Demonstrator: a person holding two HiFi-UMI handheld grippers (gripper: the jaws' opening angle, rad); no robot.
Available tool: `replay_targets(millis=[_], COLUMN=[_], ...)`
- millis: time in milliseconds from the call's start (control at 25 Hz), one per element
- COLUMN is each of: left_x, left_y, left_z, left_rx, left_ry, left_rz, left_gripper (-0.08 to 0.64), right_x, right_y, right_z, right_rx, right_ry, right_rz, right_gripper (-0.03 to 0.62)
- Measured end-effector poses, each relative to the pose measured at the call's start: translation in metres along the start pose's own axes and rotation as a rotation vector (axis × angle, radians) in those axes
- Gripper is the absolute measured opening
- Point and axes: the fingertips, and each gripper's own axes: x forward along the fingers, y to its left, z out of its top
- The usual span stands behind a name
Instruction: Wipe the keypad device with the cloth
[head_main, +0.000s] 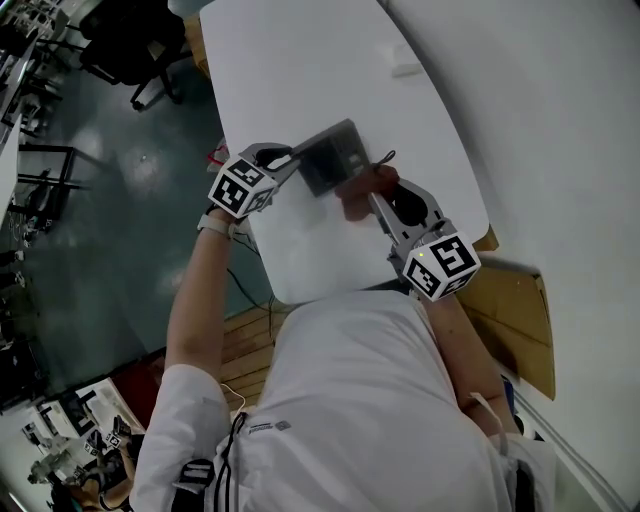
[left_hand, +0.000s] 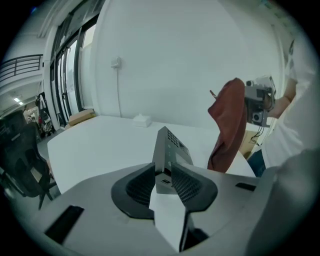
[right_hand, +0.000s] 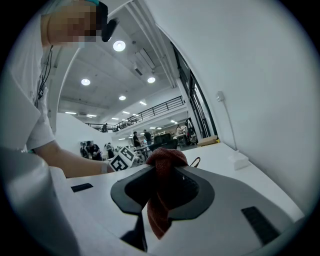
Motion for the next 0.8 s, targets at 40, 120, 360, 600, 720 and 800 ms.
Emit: replay_targets(millis=[40,120,360,600,720,800], left_x=[-0.001,-0.004,-0.015,-0.021,-0.023,-0.026], left_y=[-0.005,-0.016,-0.041,-0.060,-0.071,-0.076], left_z=[0.000,0.000,-0.004,-0.020,-0.021,-0.021], left_rx=[0.004,0.007,-0.003,-0.017,0.018,0.038], left_ry=[-0.001,-0.001,-0.003,-0.010,0.005,0.007], left_rz=[0.000,0.002,0.014,0.009,-0.007,-0.013], left_gripper=[0.106,0.101,0.091,0.080,0.073,0.065], right_x=[0.000,0.001,0.009,0.030,0.038,0.043], right_y=[0.000,0.002,0.010,0.020,0.024,0.028], right_z=[0.000,0.000,-0.005,-0.024,-0.029,-0.033], right_rx=[0.000,-0.001,0.004,0.014,0.029,0.035], right_ry=[0.002,0.006,0.046,0.082,0.095,0.105], right_rz=[0.006,0.020,0.078,0.138,0.172,0.188], right_gripper=[0.081,0.082,0.082,0.081,0.082,0.082])
